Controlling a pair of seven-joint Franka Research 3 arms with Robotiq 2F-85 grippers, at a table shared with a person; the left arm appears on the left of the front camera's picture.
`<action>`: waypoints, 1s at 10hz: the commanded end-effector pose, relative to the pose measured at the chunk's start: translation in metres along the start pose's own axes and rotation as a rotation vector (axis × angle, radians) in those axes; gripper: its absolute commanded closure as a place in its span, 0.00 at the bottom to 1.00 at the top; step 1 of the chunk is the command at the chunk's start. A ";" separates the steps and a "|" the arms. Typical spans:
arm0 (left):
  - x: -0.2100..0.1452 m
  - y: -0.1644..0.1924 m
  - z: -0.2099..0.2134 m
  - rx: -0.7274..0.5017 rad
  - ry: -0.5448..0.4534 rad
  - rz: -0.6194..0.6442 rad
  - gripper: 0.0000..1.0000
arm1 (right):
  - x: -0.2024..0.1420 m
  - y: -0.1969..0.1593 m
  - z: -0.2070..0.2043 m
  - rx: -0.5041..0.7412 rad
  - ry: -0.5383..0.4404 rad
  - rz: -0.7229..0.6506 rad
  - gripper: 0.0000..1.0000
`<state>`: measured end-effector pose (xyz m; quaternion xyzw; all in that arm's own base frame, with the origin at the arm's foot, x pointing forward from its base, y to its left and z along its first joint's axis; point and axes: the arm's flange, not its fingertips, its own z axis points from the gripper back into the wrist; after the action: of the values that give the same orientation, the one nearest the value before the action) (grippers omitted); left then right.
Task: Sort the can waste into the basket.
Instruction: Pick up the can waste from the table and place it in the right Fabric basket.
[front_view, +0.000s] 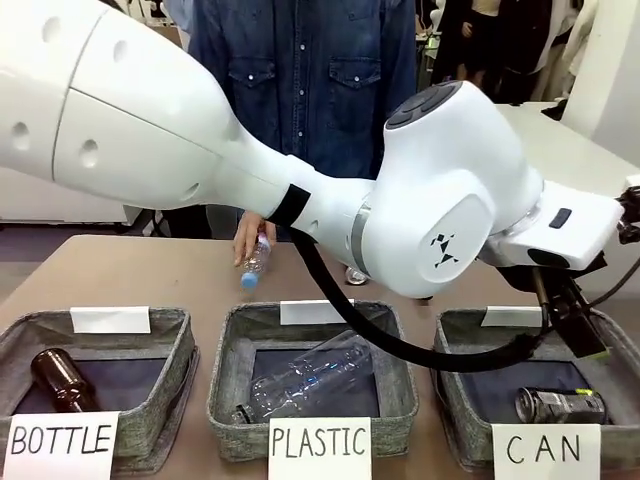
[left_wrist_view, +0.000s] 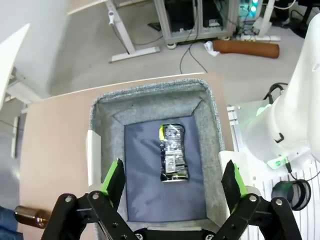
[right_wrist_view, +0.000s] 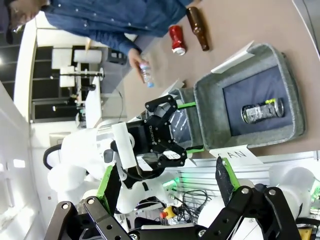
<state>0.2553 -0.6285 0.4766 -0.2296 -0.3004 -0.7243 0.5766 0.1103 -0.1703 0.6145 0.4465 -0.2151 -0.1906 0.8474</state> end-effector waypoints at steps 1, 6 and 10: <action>0.000 0.001 0.011 -0.017 0.032 0.020 0.00 | -0.008 -0.002 0.006 0.017 -0.003 0.016 0.00; -0.031 -0.033 0.136 -0.136 0.256 0.018 0.00 | 0.012 0.011 -0.025 -0.041 0.068 0.011 0.00; -0.009 -0.029 0.130 -0.090 0.249 0.044 0.00 | 0.011 0.006 -0.019 -0.037 0.047 -0.008 0.00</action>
<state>0.2280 -0.5399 0.5418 -0.1777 -0.1825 -0.7510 0.6092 0.1372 -0.1551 0.6116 0.4338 -0.1824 -0.1877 0.8621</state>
